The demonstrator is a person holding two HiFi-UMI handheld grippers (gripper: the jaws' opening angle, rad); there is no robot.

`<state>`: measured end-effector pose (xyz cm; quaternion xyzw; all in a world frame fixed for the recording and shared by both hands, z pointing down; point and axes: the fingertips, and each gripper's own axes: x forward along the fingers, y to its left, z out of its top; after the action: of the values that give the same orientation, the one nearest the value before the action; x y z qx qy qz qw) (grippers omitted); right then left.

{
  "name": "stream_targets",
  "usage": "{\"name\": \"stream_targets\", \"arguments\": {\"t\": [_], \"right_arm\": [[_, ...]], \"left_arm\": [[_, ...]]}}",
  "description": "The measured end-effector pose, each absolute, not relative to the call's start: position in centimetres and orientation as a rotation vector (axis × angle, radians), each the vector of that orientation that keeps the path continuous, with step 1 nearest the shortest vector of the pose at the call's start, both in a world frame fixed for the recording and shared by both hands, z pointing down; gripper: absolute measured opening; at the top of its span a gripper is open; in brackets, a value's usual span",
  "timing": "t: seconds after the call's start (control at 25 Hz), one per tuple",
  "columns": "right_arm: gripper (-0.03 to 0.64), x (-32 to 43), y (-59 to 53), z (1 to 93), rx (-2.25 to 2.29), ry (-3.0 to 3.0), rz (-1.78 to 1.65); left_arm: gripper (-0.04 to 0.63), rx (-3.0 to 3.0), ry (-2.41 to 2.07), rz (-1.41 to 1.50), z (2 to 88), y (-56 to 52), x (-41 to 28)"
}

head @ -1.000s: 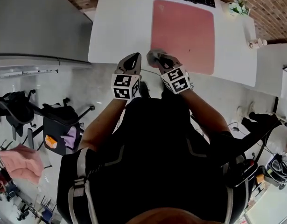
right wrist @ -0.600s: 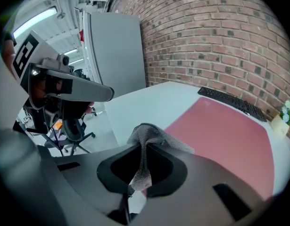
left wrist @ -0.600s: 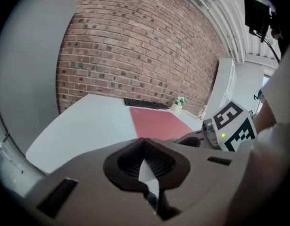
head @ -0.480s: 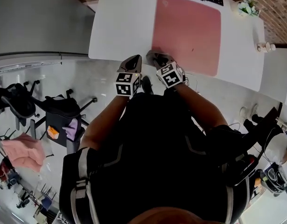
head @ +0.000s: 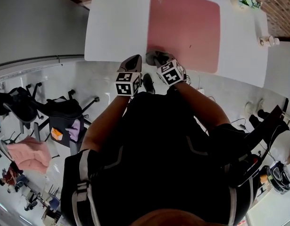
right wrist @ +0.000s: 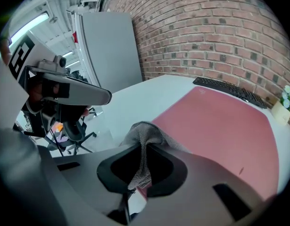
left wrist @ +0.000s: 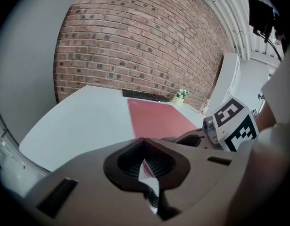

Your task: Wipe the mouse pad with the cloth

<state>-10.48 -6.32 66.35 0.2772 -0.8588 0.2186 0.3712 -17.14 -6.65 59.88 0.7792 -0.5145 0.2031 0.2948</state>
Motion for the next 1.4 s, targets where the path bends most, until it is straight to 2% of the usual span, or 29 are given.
{"name": "stream_targets", "arguments": {"t": [0.6, 1.4], "right_arm": [[0.04, -3.7, -6.1, 67.3, 0.889, -2.139, 0.689], [0.04, 9.2, -5.8, 67.8, 1.244, -1.951, 0.869]], "left_arm": [[0.0, 2.185, -1.208, 0.643, 60.9, -6.9, -10.2], [0.0, 2.307, -0.96, 0.687, 60.7, -8.6, -1.6]]}}
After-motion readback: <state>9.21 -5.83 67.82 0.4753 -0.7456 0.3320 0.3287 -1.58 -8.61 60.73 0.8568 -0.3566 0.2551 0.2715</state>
